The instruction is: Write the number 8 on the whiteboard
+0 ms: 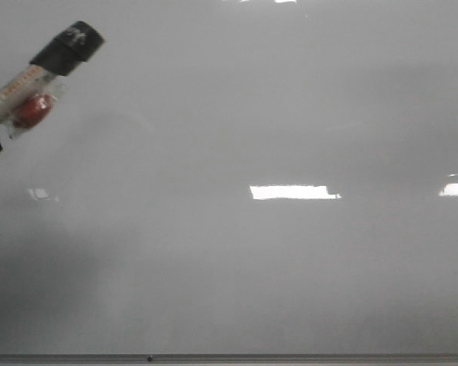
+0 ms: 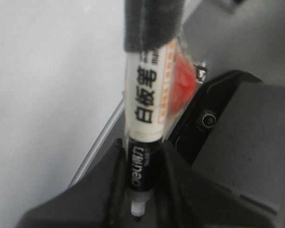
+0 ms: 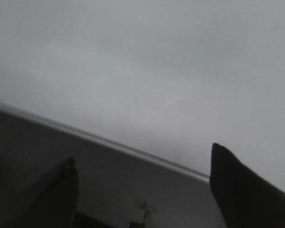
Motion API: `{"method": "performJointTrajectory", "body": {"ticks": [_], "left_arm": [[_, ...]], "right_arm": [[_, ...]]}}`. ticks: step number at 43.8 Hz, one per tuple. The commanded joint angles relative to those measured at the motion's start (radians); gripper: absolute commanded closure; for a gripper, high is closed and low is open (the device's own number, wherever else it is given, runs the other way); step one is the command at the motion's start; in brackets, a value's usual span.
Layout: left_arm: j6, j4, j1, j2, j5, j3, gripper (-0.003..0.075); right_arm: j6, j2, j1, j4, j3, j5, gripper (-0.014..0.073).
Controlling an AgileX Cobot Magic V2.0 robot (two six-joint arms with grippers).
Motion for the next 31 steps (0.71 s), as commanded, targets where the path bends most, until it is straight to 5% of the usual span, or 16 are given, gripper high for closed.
{"method": "performJointTrajectory", "body": {"ticks": [1,7,16,31], "left_arm": [[0.134,-0.053,-0.092,-0.017,0.004,-0.032,0.0739],[0.134,-0.051,-0.199,-0.017,-0.043,-0.032,0.0739],[0.134,-0.051,-0.281,-0.017,-0.053,-0.032,0.0739],[0.134,-0.051,-0.291,-0.017,-0.053,-0.032,0.0739]], "right_arm": [[-0.192,0.098,0.085,0.135,-0.114,0.093,0.0001],[-0.3,0.231,0.25,0.201,-0.245,0.2,0.0001],[-0.355,0.422,0.483,0.194,-0.427,0.176,0.0001],[-0.385,0.672,0.643,0.194,-0.623,0.149,0.0001]]}}
